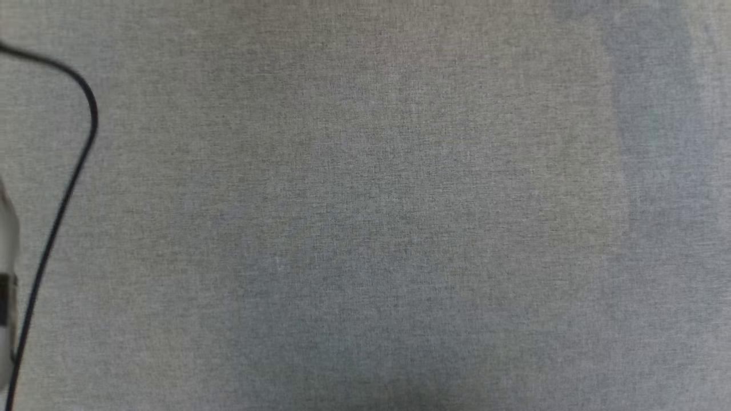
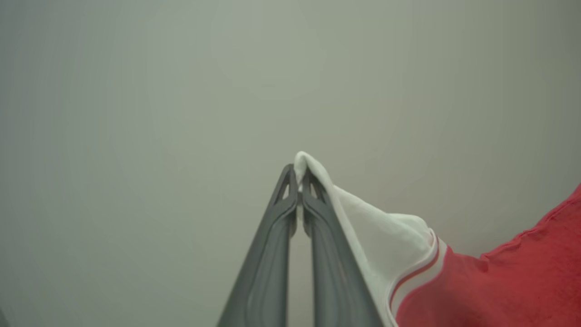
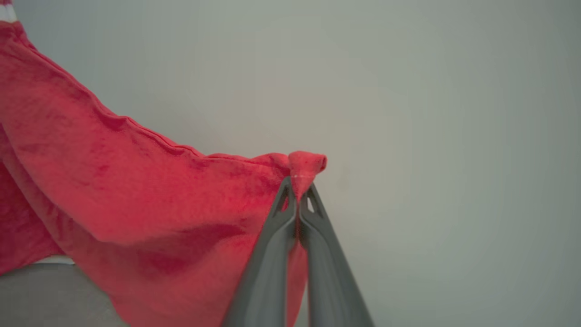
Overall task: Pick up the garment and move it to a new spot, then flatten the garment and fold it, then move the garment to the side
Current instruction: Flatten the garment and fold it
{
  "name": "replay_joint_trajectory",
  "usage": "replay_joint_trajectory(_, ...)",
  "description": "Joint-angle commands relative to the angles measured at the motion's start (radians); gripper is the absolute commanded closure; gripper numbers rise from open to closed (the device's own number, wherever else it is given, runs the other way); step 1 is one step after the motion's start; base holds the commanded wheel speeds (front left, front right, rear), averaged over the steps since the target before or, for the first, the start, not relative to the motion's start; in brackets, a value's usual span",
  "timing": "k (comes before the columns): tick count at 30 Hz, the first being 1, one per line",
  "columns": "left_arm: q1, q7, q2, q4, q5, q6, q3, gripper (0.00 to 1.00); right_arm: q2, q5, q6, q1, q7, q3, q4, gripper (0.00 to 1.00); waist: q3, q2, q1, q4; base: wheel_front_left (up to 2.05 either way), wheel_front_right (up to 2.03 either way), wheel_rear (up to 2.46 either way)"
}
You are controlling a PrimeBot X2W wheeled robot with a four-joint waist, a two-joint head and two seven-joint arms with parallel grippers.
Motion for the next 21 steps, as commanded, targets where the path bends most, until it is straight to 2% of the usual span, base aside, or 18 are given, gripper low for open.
replay_joint_trajectory(1,0.058,-0.006,0.011,-0.023,0.01,0.008,0.01,1.0,0.001,0.011,-0.001,0.036,-0.011,0.02,0.002,1.0,-0.022,0.0,-0.0001,0.007,0.0,0.0,0.0)
replay_joint_trajectory(8,0.361,-0.006,0.024,-0.158,0.013,0.035,0.064,1.0,-0.027,0.076,-0.001,0.209,-0.03,0.102,-0.036,1.0,-0.112,0.0,-0.0001,0.018,0.0,0.0,0.0)
replay_joint_trajectory(21,0.965,-0.006,0.007,-0.349,0.005,0.068,0.103,1.0,-0.152,0.191,-0.001,0.613,-0.032,0.191,-0.205,1.0,-0.306,0.0,-0.0001,0.042,0.0,0.0,0.0)
